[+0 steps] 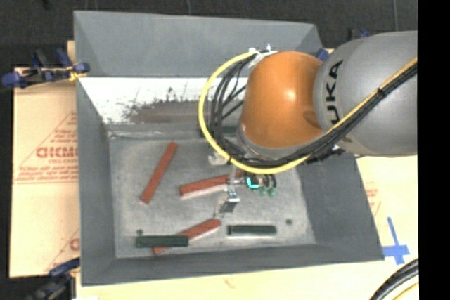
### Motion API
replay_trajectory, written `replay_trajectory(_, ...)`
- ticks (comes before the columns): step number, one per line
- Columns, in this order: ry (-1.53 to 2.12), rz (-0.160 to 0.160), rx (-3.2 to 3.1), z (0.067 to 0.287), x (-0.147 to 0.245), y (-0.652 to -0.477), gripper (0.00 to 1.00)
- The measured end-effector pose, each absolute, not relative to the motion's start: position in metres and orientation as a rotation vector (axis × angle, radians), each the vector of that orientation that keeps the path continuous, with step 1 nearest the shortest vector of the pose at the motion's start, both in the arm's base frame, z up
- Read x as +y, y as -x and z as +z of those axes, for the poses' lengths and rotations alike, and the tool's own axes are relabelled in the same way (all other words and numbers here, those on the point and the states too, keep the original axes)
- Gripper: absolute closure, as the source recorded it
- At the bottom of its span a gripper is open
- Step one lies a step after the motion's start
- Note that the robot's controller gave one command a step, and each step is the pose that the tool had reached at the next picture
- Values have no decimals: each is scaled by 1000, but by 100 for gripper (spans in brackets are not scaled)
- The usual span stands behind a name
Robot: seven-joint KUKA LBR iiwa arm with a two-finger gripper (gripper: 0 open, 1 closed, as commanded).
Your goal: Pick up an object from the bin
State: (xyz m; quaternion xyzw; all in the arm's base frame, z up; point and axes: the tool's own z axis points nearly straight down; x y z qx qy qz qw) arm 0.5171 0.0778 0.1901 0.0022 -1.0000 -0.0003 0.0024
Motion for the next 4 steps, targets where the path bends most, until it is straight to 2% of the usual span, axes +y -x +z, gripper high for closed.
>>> replay_trajectory(1,-3,-2,-3145,194,77,-519,0)
replay_trajectory(2,155,-2,-3141,90,41,-565,100)
replay_trajectory(3,156,-2,-3141,90,41,-565,100)
replay_trajectory(4,144,-2,-3141,205,37,-574,100)
